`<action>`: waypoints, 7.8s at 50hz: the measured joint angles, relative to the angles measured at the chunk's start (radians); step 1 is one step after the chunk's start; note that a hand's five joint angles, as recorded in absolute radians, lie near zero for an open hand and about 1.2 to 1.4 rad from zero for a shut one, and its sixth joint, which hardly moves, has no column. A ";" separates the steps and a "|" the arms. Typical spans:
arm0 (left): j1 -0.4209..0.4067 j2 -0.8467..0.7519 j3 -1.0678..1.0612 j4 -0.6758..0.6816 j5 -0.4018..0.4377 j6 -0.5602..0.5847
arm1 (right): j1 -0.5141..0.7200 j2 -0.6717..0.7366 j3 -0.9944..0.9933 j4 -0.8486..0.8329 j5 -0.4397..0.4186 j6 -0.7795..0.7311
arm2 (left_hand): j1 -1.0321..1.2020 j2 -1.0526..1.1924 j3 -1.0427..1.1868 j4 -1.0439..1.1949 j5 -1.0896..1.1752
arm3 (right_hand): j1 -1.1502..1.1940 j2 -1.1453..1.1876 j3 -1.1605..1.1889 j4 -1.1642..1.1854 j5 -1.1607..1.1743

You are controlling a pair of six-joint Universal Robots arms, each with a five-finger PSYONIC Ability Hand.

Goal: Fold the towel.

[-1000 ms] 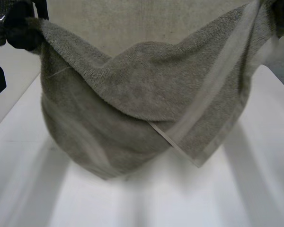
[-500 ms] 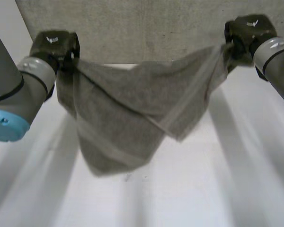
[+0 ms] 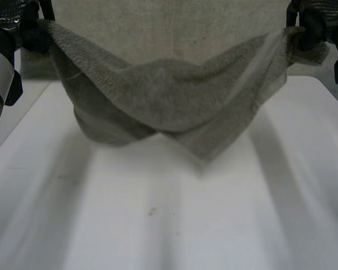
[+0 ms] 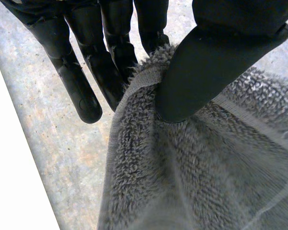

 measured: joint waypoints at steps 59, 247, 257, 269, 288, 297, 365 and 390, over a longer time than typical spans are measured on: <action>-0.023 -0.479 -0.061 0.017 -0.011 -0.008 | 0.017 0.105 0.497 -0.041 -0.052 -0.119 | 0.000 0.000 0.000 0.000 0.000 | -1.015 -1.021 -1.020 -1.023 -0.991; -0.193 -0.349 -0.390 0.326 -0.026 0.133 | 0.030 0.461 -0.065 0.347 -0.222 -0.607 | 0.000 0.001 0.001 0.000 0.000 | -0.014 0.000 -0.009 -0.005 0.019; -0.217 -0.390 -0.398 0.326 -0.028 0.133 | 0.022 0.514 0.016 0.265 -0.223 -0.522 | 0.000 0.001 0.001 0.000 0.000 | -0.920 -0.905 -0.914 -0.912 -0.940; -0.208 -0.304 -0.368 0.325 -0.030 0.130 | -0.023 0.320 0.329 -0.049 -0.224 -0.200 | 0.000 0.001 0.001 0.000 0.000 | -1.094 -1.052 -1.067 -1.063 -1.089; -0.202 -0.282 -0.352 0.326 -0.037 0.119 | -0.019 0.176 0.766 -0.454 -0.211 -0.133 | 0.000 0.001 0.001 0.000 0.000 | -1.111 -1.052 -1.087 -1.063 -1.095; -0.200 -0.283 -0.362 0.326 -0.038 0.117 | 0.005 0.245 0.753 -0.649 -0.098 -0.082 | 0.000 0.001 0.001 0.000 0.000 | -1.111 -1.052 -1.087 -1.063 -1.095; -0.163 -0.212 -0.388 0.291 -0.038 0.129 | -0.047 -0.039 0.637 -0.473 -0.146 0.029 | 0.000 0.001 0.001 0.000 0.000 | -0.048 -0.019 -0.003 -0.001 0.003; -0.153 -0.110 0.080 -0.403 -0.029 0.304 | -0.099 0.016 -0.108 0.525 -0.231 -0.476 | 0.000 0.001 0.001 0.000 0.000 | -0.048 0.006 -0.003 -0.001 0.003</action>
